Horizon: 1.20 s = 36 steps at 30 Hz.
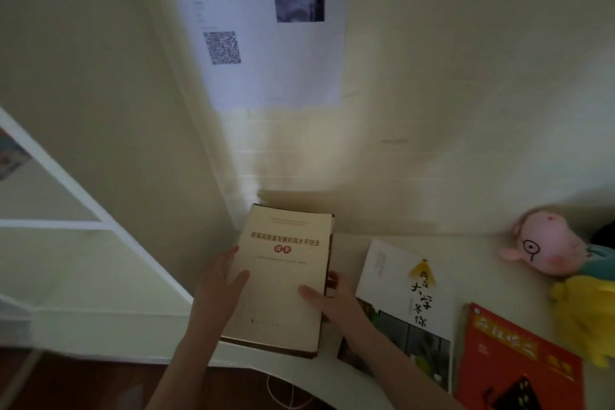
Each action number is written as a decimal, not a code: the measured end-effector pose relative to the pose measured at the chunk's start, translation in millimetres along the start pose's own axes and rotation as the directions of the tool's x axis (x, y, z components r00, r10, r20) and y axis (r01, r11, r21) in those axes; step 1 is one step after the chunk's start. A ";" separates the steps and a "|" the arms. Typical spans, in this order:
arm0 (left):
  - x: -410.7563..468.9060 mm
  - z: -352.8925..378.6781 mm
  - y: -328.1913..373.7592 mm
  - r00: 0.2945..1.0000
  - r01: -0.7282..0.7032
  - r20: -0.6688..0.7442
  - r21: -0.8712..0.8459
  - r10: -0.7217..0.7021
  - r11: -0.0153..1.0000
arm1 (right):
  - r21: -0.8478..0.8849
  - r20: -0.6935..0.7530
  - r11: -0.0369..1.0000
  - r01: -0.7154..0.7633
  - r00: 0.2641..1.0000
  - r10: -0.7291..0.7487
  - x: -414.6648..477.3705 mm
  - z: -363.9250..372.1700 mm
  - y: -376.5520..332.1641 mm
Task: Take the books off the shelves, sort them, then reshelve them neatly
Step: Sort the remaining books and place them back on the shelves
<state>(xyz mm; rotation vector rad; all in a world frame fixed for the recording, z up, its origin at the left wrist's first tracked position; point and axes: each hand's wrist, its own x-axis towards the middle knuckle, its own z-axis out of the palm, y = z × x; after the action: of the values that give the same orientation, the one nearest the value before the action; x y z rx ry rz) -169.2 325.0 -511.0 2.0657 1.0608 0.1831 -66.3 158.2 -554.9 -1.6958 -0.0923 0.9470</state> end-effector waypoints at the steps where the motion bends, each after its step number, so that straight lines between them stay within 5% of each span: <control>1: 3.4 -0.1 -3.0 0.999 0.020 0.040 -0.002 -0.020 1.000 | -0.017 -0.017 1.000 0.012 1.000 -0.012 1.0 3.0 -0.5; 11: 21.5 2.1 -10.1 0.968 0.146 0.213 -0.065 -0.130 0.987 | -0.090 -0.069 0.991 0.099 0.992 -0.105 -3.5 8.2 -3.0; 23: 22.2 7.0 5.6 0.989 0.109 0.108 -0.068 -0.101 0.992 | 0.003 -0.051 1.000 0.002 0.999 -0.002 6.6 -12.2 8.5; 36: 29.7 21.8 16.3 0.978 0.161 0.172 -0.247 -0.120 0.956 | 0.142 0.066 0.990 -0.019 0.998 0.010 3.2 -29.0 11.5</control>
<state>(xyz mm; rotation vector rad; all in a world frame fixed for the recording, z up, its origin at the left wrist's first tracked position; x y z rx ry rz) -130.3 328.7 -520.6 1.7335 1.0253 0.0815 -50.7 133.0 -565.1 -1.5367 -0.0539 0.9965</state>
